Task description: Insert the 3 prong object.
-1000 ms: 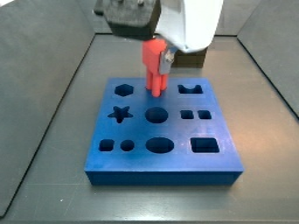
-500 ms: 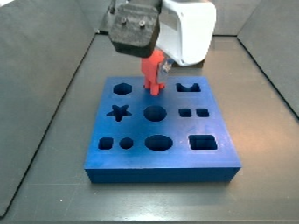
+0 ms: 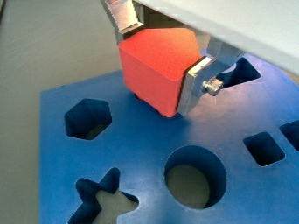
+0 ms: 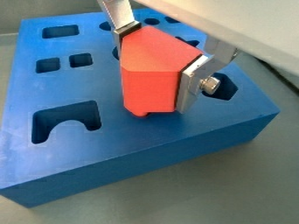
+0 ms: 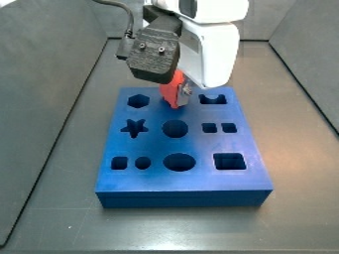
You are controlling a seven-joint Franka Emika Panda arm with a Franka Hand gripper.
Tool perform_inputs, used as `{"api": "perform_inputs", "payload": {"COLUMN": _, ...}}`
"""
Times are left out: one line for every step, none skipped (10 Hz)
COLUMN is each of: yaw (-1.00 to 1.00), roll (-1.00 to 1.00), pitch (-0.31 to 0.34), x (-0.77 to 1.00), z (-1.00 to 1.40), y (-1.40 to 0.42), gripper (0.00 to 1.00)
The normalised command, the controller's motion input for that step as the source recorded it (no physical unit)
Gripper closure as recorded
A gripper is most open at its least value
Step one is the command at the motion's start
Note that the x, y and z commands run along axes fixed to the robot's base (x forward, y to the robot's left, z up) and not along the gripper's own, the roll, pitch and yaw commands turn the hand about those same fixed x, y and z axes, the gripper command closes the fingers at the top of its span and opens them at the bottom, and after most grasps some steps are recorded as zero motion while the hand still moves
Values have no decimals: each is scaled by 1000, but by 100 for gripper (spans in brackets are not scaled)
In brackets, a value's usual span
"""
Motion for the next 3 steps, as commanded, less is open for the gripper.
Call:
{"api": "perform_inputs", "payload": {"yaw": 0, "roll": -64, "pitch": -31, "x": 0, "z": -266, "y": 0, "gripper": 100}}
{"api": "perform_inputs", "payload": {"yaw": 0, "roll": -17, "pitch": -17, "x": 0, "z": -26, "y": 0, "gripper": 100}}
{"api": "perform_inputs", "payload": {"yaw": 0, "roll": 0, "pitch": 0, "x": 0, "z": 0, "y": 0, "gripper": 100}}
